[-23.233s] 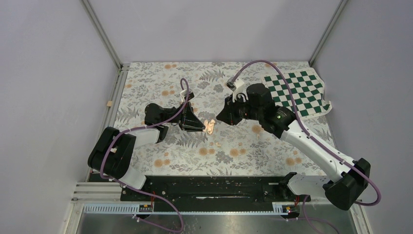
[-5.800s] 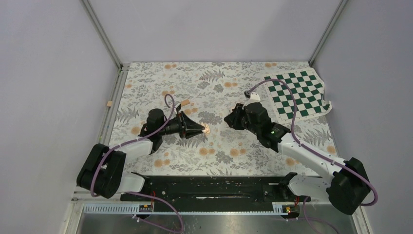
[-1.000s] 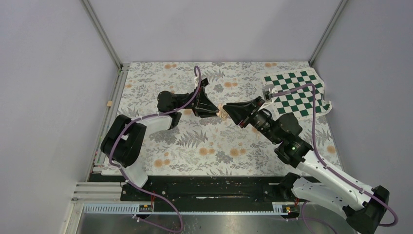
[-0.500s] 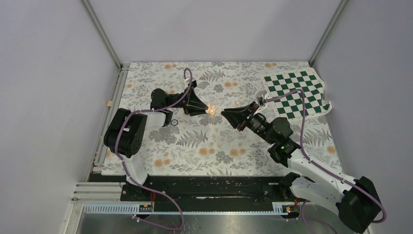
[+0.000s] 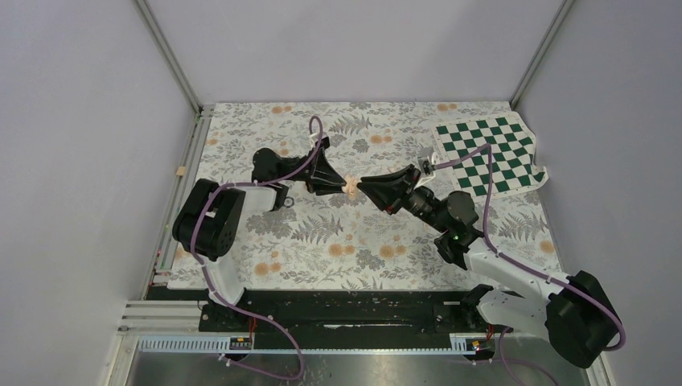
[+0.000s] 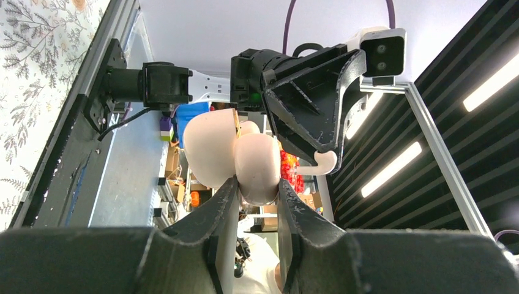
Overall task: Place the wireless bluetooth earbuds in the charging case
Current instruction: Place the earbud in the charging case.
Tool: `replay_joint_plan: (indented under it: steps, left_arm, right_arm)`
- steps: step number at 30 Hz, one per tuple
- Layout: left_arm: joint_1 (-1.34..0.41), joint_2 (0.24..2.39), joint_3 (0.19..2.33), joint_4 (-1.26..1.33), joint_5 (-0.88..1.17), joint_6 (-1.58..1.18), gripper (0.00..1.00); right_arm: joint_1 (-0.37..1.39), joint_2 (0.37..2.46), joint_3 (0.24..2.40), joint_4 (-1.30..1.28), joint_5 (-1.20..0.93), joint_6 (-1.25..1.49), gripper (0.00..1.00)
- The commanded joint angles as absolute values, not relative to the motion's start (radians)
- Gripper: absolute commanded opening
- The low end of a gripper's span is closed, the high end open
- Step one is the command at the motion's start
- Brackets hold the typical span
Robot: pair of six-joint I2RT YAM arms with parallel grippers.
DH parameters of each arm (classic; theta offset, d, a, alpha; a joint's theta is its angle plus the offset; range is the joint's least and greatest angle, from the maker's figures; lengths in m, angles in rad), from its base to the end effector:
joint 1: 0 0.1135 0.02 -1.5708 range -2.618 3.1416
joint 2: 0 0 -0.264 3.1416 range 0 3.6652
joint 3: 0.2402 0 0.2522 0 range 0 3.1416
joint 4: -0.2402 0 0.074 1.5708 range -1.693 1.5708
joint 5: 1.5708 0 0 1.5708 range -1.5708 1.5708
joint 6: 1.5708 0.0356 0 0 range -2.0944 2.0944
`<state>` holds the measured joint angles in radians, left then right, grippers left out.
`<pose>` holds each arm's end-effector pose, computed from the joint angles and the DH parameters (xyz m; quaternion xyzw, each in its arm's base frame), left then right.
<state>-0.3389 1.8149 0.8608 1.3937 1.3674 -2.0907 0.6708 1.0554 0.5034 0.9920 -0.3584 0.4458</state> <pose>0.3165 -0.1485 0.2391 -0.0223 -0.6757 0.7315 0.0892 0.1701 0.1509 0.3116 -0.2087 0.5069 0.5211 0.6541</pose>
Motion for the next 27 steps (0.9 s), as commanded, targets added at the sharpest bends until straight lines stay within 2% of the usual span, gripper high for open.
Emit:
replay_joint_plan:
  steps: [1,27]
  left_arm:
    - [-0.364,1.783,0.876,1.463,1.378,-2.118,0.0]
    - [-0.367,1.768,0.876,1.463,1.378,-2.122,0.0]
  right_arm:
    - [0.666,1.091,0.528,1.128,-0.37,0.441,0.0]
    - [0.665,1.162,0.45,1.18,-0.356,0.443,0.0]
